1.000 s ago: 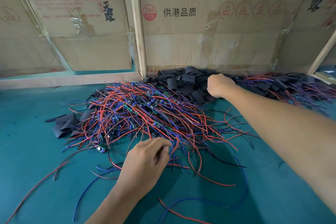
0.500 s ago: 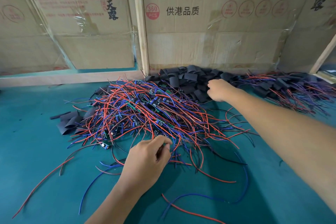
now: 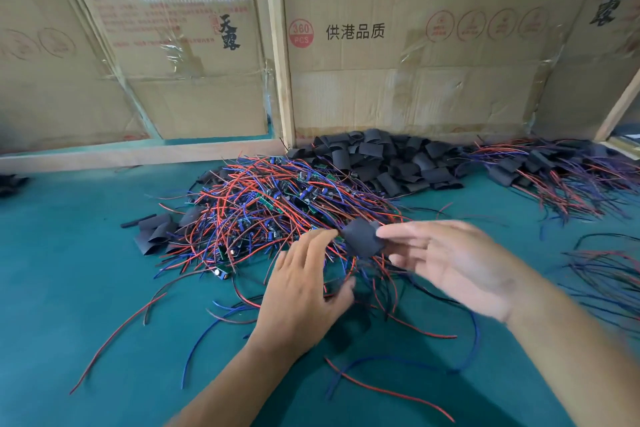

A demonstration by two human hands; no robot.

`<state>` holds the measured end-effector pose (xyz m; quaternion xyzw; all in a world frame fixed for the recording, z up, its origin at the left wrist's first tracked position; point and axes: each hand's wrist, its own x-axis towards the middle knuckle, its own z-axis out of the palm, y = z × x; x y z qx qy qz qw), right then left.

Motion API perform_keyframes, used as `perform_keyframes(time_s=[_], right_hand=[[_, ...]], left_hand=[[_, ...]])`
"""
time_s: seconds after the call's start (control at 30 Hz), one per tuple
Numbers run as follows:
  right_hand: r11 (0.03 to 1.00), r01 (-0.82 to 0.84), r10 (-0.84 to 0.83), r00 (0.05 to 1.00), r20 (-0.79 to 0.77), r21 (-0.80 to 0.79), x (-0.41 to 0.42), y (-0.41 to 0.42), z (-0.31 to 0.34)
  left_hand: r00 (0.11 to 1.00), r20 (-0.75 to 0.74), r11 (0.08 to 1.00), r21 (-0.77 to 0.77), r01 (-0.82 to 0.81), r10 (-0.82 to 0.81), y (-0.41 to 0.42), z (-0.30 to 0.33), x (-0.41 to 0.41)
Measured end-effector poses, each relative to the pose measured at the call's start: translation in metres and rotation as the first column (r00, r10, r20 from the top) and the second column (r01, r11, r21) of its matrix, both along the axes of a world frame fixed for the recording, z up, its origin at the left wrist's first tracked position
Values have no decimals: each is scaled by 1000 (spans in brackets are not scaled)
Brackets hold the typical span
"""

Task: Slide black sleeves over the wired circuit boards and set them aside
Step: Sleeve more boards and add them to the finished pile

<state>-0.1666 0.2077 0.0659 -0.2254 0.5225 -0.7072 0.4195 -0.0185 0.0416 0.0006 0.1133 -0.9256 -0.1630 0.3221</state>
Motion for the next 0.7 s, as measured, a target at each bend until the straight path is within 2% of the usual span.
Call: perform_keyframes(time_s=[0.1, 0.27, 0.33, 0.43, 0.63, 0.7], right_hand=[[999, -38, 39, 988, 151, -13, 22, -6, -17], [1000, -8, 9, 989, 151, -6, 29, -10, -29], [1000, 20, -21, 998, 57, 17, 31, -10, -33], [992, 100, -84, 979, -185, 83, 35, -11, -38], [968, 228, -183, 927, -329, 104, 36, -14, -42], [946, 288, -194, 871, -451, 148, 32, -13, -44]], left_hand=[[999, 26, 999, -13, 41, -41, 4, 3, 2], [998, -8, 998, 22, 59, -59, 0, 5, 2], [996, -9, 994, 52, 94, -94, 1, 6, 1], [986, 11, 983, 86, 163, -164, 4, 6, 0], [980, 40, 978, 77, 194, -197, 8, 9, -1], [982, 56, 983, 54, 175, -178, 8, 11, 2]])
